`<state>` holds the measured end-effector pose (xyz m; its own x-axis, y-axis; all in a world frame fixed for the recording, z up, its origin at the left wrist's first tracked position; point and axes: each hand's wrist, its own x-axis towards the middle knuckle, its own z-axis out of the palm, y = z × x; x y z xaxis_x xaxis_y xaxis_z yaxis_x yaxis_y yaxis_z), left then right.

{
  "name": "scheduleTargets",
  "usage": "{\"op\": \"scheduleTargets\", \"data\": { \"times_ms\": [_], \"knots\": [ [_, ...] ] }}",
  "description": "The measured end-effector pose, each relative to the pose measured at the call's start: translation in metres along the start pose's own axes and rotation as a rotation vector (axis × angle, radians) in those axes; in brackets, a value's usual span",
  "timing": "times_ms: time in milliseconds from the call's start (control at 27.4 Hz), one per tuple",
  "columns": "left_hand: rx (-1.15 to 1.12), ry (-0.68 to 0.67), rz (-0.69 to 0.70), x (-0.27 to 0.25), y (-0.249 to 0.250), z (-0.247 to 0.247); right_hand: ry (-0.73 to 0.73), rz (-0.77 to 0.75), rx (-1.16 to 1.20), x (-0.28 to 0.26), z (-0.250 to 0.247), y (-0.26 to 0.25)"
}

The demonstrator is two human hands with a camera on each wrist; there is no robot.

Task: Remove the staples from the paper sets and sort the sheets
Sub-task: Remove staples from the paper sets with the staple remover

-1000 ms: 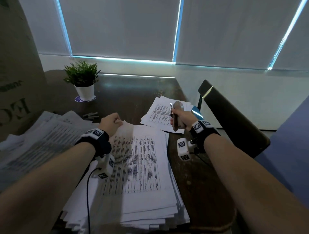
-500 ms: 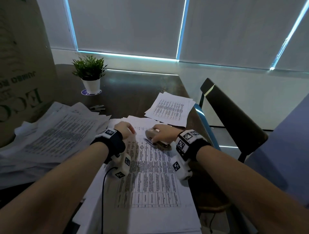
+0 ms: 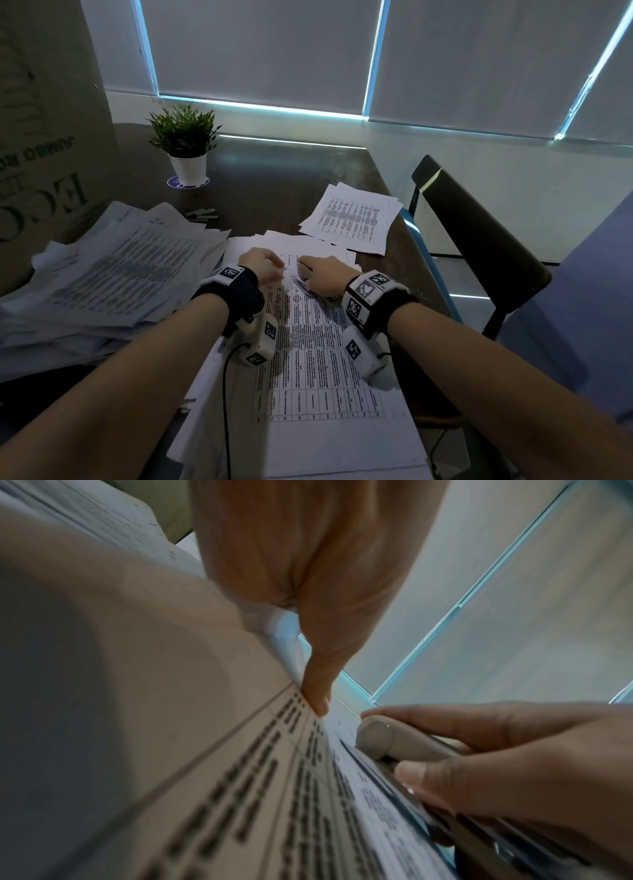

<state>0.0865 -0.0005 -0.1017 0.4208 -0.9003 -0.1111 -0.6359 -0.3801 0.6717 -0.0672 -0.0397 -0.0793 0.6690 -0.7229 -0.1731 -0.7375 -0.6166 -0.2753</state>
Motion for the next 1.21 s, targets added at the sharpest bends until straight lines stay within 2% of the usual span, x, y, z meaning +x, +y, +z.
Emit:
{"op": "scheduleTargets", "data": {
  "times_ms": [183, 475, 621, 768, 914, 1060, 1206],
  "knots": [
    [-0.02, -0.048, 0.013, 0.003, -0.003, 0.0, 0.079, 0.061, -0.002, 0.01, 0.016, -0.006],
    [0.045, -0.035, 0.033, 0.008, -0.003, 0.003, 0.145, 0.003, -0.058, 0.017, 0.018, -0.014],
    [0.081, -0.029, -0.011, 0.007, 0.001, 0.003, -0.017, 0.031, 0.196, 0.021, 0.0, 0.004],
    [0.128, -0.013, -0.013, 0.009, 0.003, 0.003, -0.103, 0.028, 0.395, 0.025, -0.013, 0.014],
    [0.095, -0.036, -0.049, 0.013, 0.002, 0.006, -0.133, 0.151, 0.907, 0.021, -0.011, 0.034],
    [0.054, -0.023, -0.055, 0.019, 0.002, 0.006, -0.089, 0.147, 0.949, 0.025, -0.008, 0.041],
    [0.013, 0.053, -0.064, 0.028, 0.002, -0.003, 0.119, 0.191, 0.845, 0.025, -0.016, 0.052]
  ]
}}
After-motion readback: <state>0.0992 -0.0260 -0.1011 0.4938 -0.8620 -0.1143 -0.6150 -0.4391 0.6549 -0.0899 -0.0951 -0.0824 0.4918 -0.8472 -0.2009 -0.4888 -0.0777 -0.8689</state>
